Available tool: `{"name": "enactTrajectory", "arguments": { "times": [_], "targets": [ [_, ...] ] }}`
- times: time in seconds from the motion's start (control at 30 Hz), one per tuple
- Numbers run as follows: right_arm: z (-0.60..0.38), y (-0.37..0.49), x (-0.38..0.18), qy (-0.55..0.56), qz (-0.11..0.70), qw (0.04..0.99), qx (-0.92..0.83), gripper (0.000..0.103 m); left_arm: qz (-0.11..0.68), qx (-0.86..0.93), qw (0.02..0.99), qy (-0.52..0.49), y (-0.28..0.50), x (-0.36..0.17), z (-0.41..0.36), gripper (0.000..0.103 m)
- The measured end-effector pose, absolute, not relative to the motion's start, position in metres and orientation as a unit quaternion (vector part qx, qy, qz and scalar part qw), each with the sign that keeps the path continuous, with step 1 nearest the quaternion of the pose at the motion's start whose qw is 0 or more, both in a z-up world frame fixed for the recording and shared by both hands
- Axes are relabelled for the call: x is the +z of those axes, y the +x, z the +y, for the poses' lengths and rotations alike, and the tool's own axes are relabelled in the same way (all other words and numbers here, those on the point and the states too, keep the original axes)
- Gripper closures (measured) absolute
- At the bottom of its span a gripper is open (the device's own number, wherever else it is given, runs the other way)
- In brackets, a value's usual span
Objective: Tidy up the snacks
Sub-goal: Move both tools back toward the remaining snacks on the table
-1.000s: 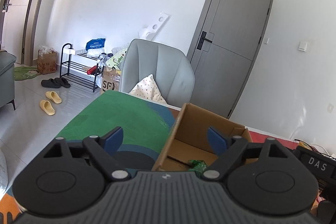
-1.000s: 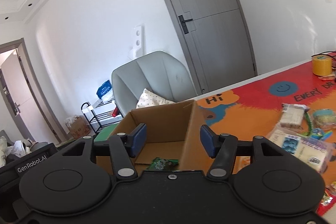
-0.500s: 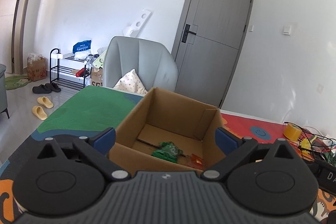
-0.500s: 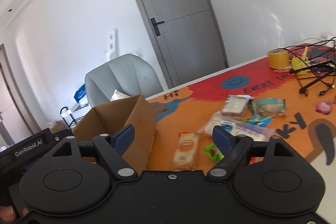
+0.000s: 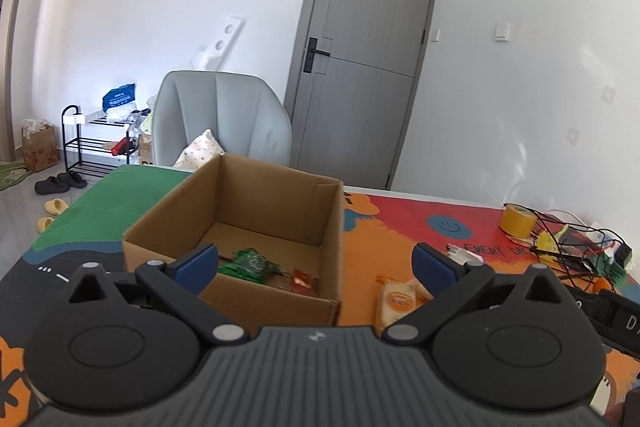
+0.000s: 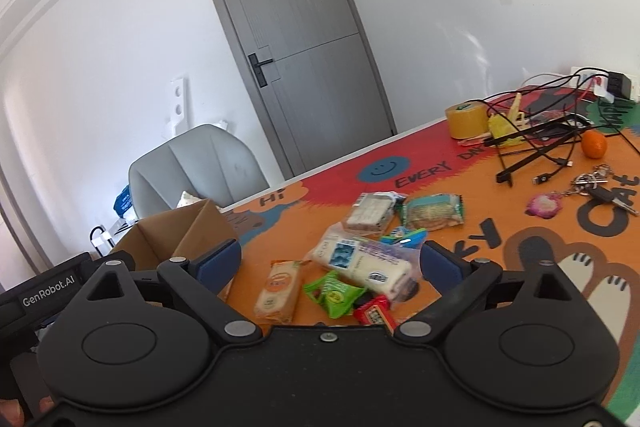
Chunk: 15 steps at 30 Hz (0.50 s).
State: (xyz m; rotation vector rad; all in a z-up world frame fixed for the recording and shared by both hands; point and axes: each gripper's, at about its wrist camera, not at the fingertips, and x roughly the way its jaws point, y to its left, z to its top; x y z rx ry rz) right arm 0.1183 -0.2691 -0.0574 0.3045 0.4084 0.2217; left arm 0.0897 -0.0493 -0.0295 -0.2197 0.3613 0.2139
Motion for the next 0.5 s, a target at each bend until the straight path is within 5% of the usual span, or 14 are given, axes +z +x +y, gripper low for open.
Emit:
{"name": "enactTrajectory", "arguments": {
  "times": [0.5],
  "targets": [
    [-0.310, 0.125, -0.086, 0.164, 0.235, 0.955, 0.073, 0.012, 0.193, 0.047, 0.977, -0.076, 0.101, -0.043, -0.091, 0.001]
  ]
}}
